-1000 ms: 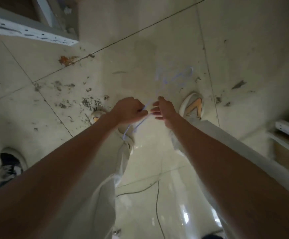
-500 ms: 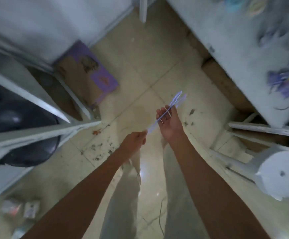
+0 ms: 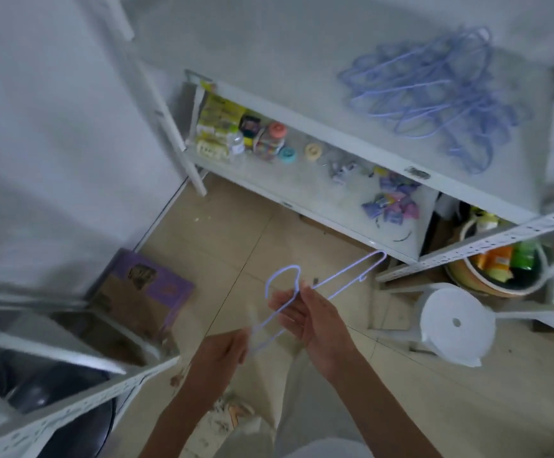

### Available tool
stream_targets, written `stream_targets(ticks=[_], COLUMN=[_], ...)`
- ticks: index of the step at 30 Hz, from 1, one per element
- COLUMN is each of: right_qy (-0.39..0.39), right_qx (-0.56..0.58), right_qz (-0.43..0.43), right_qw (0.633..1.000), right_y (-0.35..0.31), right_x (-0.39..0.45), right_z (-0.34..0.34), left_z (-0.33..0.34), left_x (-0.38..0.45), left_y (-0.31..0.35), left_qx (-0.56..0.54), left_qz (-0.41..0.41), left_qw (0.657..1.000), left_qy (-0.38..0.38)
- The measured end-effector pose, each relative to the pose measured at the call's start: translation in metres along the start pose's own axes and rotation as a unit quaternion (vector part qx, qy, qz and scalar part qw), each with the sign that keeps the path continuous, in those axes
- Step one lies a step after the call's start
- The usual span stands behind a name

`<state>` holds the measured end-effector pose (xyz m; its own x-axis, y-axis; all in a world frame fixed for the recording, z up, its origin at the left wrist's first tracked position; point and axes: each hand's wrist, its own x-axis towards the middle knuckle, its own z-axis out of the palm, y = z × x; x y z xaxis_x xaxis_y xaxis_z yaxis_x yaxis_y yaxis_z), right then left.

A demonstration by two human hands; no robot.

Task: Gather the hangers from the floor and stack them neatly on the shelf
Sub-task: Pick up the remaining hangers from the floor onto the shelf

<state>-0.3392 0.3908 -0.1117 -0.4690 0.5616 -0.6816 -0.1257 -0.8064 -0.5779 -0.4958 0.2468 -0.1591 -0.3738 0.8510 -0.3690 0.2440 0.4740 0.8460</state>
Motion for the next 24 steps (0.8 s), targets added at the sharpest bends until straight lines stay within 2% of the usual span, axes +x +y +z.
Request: stream_targets(ticks=[6, 11, 15, 17, 19, 21, 24], right_qy=[0.017, -0.037, -0.074, -0.098, -0.115, -0.101, -0.042], right_qx=[-0.079, -0.119, -0.114, -0.095, -0.088, -0.094, -0.070], right_qz=[-0.085, -0.121, -0.162, -0.194, -0.216, -0.228, -0.235], right_qw=[0.993, 0.985, 0.977, 0.972, 0.966, 0.964, 0.969], right_y=[-0.092, -0.191, -0.270, -0.306, -0.332, -0.355, -0.377], right_x=[-0.007, 0.018, 0.041, 0.059, 0.083, 0.107, 0.142], right_z=[-0.024, -0.021, -0.013, -0.013, -0.018, -0.022, -0.037], left_z=[0.033, 0.024, 0.003, -0.005, -0.008, -0.004, 0.002], left_x=[0.055, 0.112, 0.166, 0.199, 0.233, 0.268, 0.323], left_y=[0.109, 0.185, 0.247, 0.274, 0.295, 0.309, 0.333], left_qx=[-0.013, -0.007, 0.008, -0.021, -0.074, -0.071, -0.020], left_qz=[0.018, 0.062, 0.089, 0.090, 0.077, 0.102, 0.187], left_qw=[0.999, 0.998, 0.996, 0.994, 0.982, 0.976, 0.975], left_qy=[-0.023, 0.005, -0.010, -0.066, -0.155, -0.181, -0.121])
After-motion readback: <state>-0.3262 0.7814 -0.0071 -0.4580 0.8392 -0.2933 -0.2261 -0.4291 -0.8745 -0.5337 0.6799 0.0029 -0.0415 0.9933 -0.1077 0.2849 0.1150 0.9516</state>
